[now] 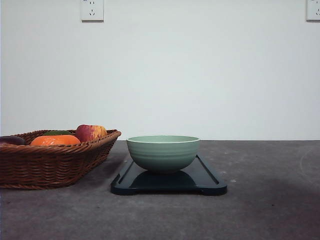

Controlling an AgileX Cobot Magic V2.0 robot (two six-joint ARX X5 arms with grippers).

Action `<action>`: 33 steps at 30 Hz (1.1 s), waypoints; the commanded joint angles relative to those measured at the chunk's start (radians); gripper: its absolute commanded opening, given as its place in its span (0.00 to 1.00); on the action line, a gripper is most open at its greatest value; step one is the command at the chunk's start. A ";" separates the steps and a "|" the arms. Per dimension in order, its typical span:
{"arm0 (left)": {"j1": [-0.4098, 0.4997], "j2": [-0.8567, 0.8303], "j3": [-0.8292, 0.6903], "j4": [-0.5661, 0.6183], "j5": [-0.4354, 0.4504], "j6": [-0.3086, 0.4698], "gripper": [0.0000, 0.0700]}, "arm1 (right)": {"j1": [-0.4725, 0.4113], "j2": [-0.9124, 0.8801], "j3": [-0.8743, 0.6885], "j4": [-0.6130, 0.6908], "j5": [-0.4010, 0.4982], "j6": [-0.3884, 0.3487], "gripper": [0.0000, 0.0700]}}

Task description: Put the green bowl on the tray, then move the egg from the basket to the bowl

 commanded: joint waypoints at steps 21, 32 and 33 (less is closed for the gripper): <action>0.003 -0.002 -0.019 0.010 -0.002 -0.001 0.00 | 0.000 0.001 -0.004 0.011 0.000 -0.001 0.02; 0.003 -0.002 -0.019 0.010 -0.002 -0.001 0.00 | 0.000 0.001 -0.004 0.011 0.000 -0.001 0.02; 0.003 -0.002 -0.019 0.010 -0.002 -0.001 0.00 | 0.000 0.001 -0.004 0.011 0.000 -0.001 0.02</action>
